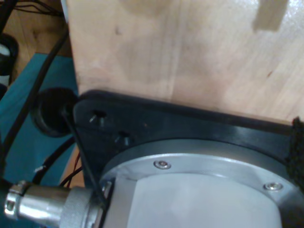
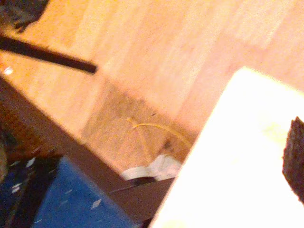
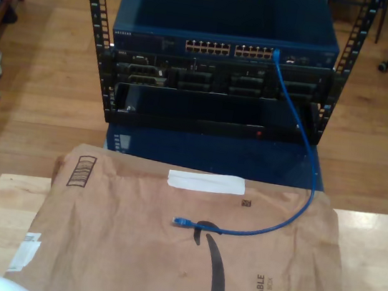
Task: Grab the cable and plug it in
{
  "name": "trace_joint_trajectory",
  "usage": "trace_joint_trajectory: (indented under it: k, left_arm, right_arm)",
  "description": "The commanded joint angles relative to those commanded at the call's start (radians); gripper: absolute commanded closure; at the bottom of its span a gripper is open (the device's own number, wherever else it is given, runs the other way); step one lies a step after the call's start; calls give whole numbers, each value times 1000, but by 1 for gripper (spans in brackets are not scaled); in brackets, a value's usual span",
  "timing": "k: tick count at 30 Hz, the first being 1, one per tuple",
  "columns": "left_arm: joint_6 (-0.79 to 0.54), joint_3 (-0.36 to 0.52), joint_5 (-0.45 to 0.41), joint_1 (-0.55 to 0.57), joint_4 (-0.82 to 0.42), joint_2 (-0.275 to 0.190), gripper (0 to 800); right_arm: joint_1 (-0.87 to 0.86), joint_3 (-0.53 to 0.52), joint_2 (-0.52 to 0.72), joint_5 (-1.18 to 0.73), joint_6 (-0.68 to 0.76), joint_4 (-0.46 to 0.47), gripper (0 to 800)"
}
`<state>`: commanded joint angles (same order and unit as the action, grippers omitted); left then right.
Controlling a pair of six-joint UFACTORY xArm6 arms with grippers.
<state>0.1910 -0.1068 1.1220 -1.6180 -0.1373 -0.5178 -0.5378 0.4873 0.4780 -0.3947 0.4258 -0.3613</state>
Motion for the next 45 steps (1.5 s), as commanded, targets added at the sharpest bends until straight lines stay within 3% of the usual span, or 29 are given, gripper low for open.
trace_joint_trajectory:
  k: [5,9,17,21,27,33,40,45]
  left_arm:
    - [0,0,0,0,0,0,0]
    - [0,0,0,0,0,0,0]
    - [0,0,0,-2,0,0,0]
    - [0,0,-2,0,0,0,0]
    - [0,0,-2,0,0,0,0]
    - [0,0,0,-2,0,0,0]
    - [0,0,0,-2,0,0,0]
    - [0,0,0,0,0,0,0]
  right_arm:
    - [-342,-29,138,-362,-161,34,8]
    - [-580,-52,201,-539,-236,157,7]
    - [-744,-61,235,-674,-333,244,7]
    - [-807,-157,256,-747,-362,301,7]
    - [-813,-281,250,-729,-364,331,8]
    - [-815,-416,233,-554,-362,353,8]
    - [-844,-454,138,-476,-362,353,3]
    - [-861,-466,140,-470,-364,353,3]
